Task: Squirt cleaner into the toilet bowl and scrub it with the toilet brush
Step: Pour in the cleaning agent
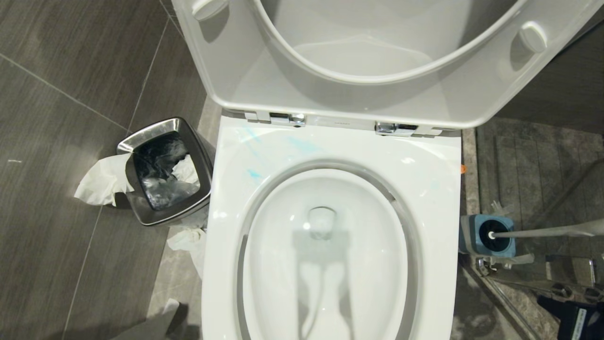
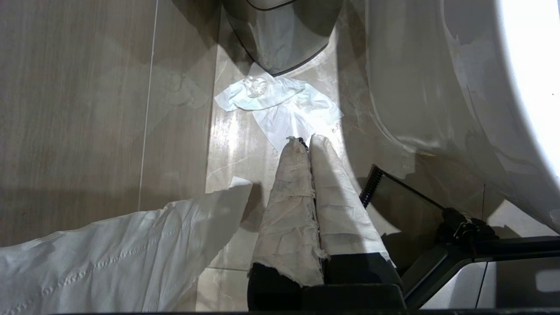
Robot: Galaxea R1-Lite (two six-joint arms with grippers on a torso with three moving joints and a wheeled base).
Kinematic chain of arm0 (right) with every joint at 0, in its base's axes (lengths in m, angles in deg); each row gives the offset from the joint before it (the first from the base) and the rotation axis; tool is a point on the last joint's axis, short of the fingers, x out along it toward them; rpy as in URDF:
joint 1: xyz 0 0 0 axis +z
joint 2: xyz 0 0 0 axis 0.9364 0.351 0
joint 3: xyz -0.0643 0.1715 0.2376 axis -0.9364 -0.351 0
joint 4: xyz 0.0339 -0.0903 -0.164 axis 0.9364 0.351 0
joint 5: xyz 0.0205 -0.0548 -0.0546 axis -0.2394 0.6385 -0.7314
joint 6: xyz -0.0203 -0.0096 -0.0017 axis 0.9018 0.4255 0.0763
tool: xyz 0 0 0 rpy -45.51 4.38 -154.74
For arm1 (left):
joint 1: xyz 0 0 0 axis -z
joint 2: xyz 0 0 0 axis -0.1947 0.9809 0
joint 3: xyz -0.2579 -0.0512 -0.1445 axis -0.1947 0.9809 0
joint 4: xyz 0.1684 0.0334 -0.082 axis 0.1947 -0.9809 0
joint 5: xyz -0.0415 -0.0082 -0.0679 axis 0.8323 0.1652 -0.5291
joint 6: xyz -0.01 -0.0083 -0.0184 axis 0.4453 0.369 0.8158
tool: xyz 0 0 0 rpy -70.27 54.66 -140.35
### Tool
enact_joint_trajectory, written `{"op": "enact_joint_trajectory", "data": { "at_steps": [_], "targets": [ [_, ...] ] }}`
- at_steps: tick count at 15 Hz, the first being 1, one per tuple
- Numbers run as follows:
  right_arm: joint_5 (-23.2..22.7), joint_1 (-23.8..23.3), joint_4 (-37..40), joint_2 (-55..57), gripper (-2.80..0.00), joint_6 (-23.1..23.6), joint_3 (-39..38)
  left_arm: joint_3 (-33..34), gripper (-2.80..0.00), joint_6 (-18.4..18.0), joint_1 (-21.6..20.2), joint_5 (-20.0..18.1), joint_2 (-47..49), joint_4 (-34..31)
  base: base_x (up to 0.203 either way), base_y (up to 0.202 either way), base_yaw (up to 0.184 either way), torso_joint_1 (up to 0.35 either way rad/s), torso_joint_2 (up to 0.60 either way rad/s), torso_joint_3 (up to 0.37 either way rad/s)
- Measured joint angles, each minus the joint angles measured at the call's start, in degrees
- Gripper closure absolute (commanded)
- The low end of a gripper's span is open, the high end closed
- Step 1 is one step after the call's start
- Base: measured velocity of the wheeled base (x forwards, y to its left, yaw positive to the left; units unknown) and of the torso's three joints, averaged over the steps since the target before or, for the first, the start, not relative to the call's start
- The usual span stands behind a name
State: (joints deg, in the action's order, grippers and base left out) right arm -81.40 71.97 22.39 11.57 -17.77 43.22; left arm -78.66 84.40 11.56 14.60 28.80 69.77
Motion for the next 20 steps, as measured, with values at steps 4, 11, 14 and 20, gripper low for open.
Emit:
{"op": "enact_joint_trajectory", "data": {
  "at_steps": [4, 11, 14, 20],
  "targets": [
    [1.93, -0.07, -21.09, 17.4, 0.0, 0.01, -2.41, 0.0, 0.0, 0.05, 0.02, -0.02, 0.0, 0.0, 0.0, 0.0, 0.0, 0.0, 0.0, 0.0],
    [2.58, -0.05, -63.24, 49.17, 0.0, 8.0, -4.79, 0.0, 0.0, 0.01, 0.02, -0.02, 0.0, -0.02, 0.0, 0.0, 0.0, 0.0, 0.0, 0.0],
    [2.88, 0.0, -69.47, 52.61, 0.0, 10.06, -3.2, 0.0, 0.0, 0.03, 0.02, -0.01, 0.0, -0.02, 0.0, 0.0, 0.0, 0.0, 0.0, 0.0],
    [7.8, -1.39, -69.6, 56.76, 0.0, 11.37, 5.67, 0.0, 0.0, 0.03, 0.02, 0.0, 0.0, -0.02, 0.0, 0.0, 0.0, 0.0, 0.0, 0.0]
  ]
}}
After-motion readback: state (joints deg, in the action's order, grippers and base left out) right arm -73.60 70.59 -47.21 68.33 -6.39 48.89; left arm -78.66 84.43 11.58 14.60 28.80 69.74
